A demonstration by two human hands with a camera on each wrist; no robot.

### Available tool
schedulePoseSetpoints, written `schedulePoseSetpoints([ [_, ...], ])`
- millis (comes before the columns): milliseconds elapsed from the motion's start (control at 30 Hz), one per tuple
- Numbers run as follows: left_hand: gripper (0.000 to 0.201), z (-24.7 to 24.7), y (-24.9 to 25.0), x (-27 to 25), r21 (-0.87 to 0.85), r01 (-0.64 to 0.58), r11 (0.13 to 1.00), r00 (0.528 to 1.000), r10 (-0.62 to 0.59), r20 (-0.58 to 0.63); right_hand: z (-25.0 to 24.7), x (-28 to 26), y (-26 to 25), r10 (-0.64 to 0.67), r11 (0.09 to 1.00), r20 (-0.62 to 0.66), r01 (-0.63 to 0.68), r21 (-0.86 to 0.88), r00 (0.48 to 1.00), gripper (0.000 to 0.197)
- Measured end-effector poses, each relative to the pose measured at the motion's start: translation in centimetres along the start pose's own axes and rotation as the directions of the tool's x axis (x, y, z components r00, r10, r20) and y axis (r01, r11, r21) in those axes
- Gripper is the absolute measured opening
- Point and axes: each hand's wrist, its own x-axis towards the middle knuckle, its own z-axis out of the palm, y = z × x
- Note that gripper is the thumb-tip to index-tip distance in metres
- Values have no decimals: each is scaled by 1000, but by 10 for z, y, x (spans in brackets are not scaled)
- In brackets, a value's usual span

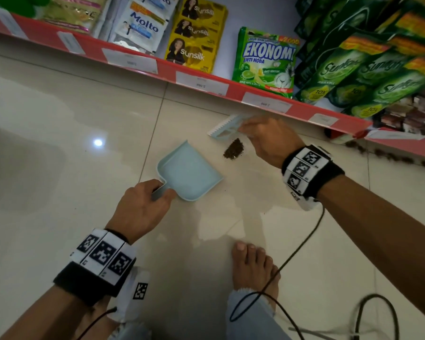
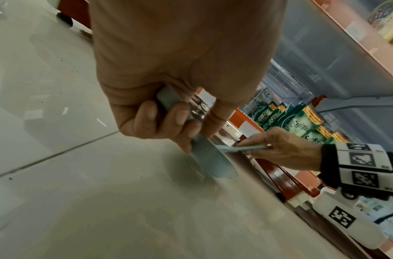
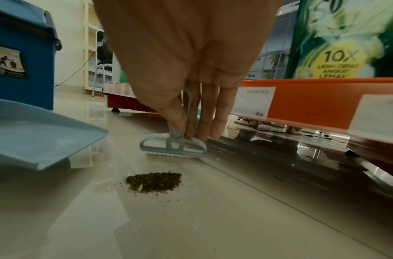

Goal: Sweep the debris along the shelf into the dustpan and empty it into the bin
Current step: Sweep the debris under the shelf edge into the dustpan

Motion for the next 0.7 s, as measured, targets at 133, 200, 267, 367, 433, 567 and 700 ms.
schedulePoseSetpoints([
  [133,39,-1,-2,0,-14,2,1000,1000,-2,-7,-3,-22,5,-66,995,99,57,86,993,26],
  [200,39,-1,-1,1,-21,1,1000,1000,-1,2,-5,-31,4,-73,994,29,71,79,997,25],
  [267,38,1,1,2,-24,-4,1000,1000,5,8,-7,-33,5,-20,998,-69,24,64,997,24],
  [367,39,3,5,3,-1,-21,1000,1000,21,9,-10,-26,10,139,990,-94,-139,11,986,24],
  [433,39,4,8,3,10,-31,999,999,31,13,-9,-24,13,242,966,-53,-246,-76,969,23],
  [567,40,4,6,2,14,-28,1000,999,28,20,0,-29,-1,253,965,24,-251,-74,967,26],
  [700,39,3,1,2,9,-8,1000,1000,8,7,6,-38,-17,181,981,55,-184,59,982,30],
])
